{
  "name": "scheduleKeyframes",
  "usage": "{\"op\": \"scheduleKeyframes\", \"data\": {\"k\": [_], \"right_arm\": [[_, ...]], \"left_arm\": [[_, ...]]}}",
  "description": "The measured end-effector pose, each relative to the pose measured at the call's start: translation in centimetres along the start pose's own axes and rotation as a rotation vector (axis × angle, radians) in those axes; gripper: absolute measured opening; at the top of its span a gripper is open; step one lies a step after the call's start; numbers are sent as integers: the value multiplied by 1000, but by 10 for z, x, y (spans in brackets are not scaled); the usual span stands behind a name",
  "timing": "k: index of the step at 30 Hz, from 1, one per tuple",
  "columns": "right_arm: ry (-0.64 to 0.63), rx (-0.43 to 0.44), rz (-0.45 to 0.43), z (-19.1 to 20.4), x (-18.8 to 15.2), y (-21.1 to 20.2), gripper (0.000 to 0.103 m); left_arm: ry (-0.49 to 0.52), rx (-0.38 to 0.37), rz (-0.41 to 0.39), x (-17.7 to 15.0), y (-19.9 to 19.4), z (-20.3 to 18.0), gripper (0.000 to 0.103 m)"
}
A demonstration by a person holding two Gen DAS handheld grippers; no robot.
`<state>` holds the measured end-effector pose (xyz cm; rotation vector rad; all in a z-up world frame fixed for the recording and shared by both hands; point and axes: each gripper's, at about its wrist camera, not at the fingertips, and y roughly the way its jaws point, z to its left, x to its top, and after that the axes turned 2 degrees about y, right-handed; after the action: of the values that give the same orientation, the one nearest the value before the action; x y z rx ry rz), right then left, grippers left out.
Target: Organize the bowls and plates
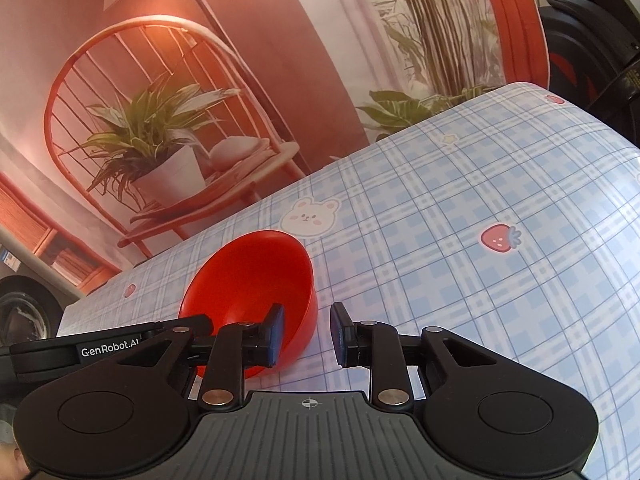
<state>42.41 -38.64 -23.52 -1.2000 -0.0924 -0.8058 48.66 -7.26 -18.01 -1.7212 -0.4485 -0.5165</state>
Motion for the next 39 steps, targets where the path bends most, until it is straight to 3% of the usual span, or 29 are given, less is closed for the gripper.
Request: {"op": "scheduleKeyframes", "data": {"k": [8, 12, 21, 39], "right_arm": [[19, 23, 16, -3, -1, 4, 16], [12, 32, 19, -1, -2, 2, 9], [35, 46, 2, 0, -4, -7, 9], [-44, 55, -85, 31, -13, -73, 9]], "left_arm": [[10, -34, -10, -2, -1, -3, 12], [14, -38, -6, -4, -2, -5, 11], [33, -38, -23, -2, -16, -9, 11], [45, -52, -87, -15, -87, -20, 13]]}}
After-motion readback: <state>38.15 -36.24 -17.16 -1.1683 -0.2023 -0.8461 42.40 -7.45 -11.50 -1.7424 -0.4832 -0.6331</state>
